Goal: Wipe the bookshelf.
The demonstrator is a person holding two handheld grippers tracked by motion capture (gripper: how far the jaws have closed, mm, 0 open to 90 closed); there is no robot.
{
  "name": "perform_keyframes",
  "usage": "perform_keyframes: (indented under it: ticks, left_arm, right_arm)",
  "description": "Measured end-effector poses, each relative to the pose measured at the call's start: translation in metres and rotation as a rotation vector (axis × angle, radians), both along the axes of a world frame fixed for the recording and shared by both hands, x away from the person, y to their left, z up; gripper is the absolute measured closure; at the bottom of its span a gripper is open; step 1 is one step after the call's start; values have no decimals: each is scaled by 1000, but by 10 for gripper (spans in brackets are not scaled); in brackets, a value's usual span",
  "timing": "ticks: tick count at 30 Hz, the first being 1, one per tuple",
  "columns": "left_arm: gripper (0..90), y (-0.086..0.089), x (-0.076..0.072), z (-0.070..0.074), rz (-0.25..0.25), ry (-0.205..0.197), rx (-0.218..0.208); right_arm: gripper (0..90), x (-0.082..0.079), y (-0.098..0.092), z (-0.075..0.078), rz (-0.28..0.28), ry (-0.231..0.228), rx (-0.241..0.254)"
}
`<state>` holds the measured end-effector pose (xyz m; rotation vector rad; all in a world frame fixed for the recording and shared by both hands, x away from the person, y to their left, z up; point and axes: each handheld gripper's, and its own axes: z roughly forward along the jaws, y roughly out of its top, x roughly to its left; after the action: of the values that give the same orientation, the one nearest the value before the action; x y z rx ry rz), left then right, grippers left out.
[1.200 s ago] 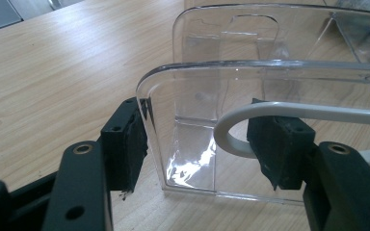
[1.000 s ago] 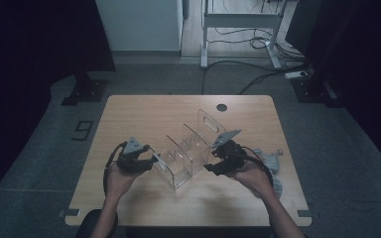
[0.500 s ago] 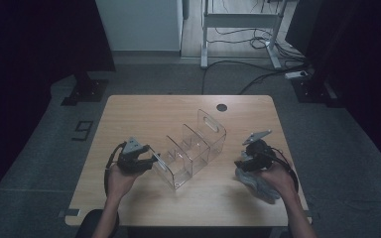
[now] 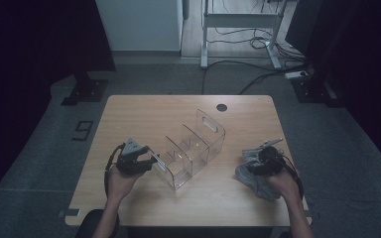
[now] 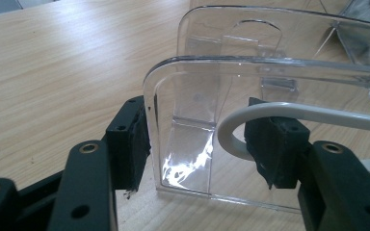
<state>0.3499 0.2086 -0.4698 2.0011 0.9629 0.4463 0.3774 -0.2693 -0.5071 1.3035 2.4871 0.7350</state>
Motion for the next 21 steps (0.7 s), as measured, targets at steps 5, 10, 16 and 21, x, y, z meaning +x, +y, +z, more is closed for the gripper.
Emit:
perform_keyframes:
  ticks: [5, 10, 16, 21]
  left_arm:
    - [441, 2, -3, 0, -3, 2, -12]
    - [445, 2, -7, -1, 2, 1, -12]
    - [446, 3, -12, 0, -1, 4, -7]
    - [446, 4, -17, 0, -7, 6, -6]
  right_arm:
    - [360, 3, -1, -15, -13, 40, -32]
    - [481, 2, -1, -18, -39, 45, -38]
    - [646, 0, -3, -16, -113, 44, -30]
    - [667, -5, -5, -8, -119, 12, 13]
